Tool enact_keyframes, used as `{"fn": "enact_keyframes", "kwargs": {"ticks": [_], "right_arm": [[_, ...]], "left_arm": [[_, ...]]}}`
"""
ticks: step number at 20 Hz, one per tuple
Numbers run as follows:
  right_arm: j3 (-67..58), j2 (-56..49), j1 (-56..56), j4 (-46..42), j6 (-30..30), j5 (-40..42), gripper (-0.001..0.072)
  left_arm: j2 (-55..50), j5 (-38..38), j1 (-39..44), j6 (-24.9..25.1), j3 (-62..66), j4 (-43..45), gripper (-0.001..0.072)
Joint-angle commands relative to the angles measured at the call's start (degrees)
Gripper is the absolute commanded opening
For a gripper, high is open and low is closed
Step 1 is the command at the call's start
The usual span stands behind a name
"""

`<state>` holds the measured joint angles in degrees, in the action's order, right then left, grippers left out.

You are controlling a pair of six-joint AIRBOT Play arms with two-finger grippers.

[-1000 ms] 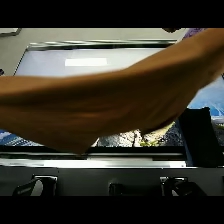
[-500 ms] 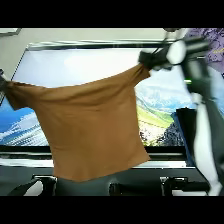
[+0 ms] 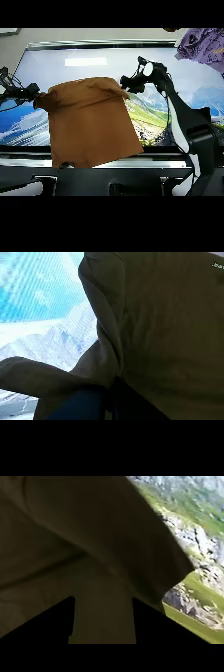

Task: Fold the clothes and pants, and hang the long-sleeved shirts on hangers.

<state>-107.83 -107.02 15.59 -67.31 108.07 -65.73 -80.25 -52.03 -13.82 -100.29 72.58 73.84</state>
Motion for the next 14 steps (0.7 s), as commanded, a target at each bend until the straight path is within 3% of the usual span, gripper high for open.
{"fn": "enact_keyframes", "kwargs": {"ticks": [1, 6, 10, 12, 14], "right_arm": [[-0.07, 4.42, -4.28, 9.09, -11.54, -6.10, 0.0430], [3.96, 17.35, -18.16, 3.80, -23.52, -20.20, 0.0430], [28.72, 28.50, -29.09, 9.53, -27.74, -21.84, 0.0439], [43.08, 33.14, -30.03, 9.94, -29.97, -19.96, 0.0496], [54.64, 35.45, -29.49, 13.03, -32.81, -17.92, 0.0496]], "left_arm": [[-0.26, -1.70, 0.31, 0.02, 0.74, 0.09, 0.0018], [0.81, -9.46, 0.33, 0.00, 2.99, 0.07, 0.0018], [0.83, -13.27, 0.33, 0.00, 2.95, 0.07, 0.0018], [0.83, -13.60, 0.33, 0.00, 2.95, 0.07, 0.0017], [0.83, -13.62, 0.33, 0.00, 2.95, 0.04, 0.0018]]}}
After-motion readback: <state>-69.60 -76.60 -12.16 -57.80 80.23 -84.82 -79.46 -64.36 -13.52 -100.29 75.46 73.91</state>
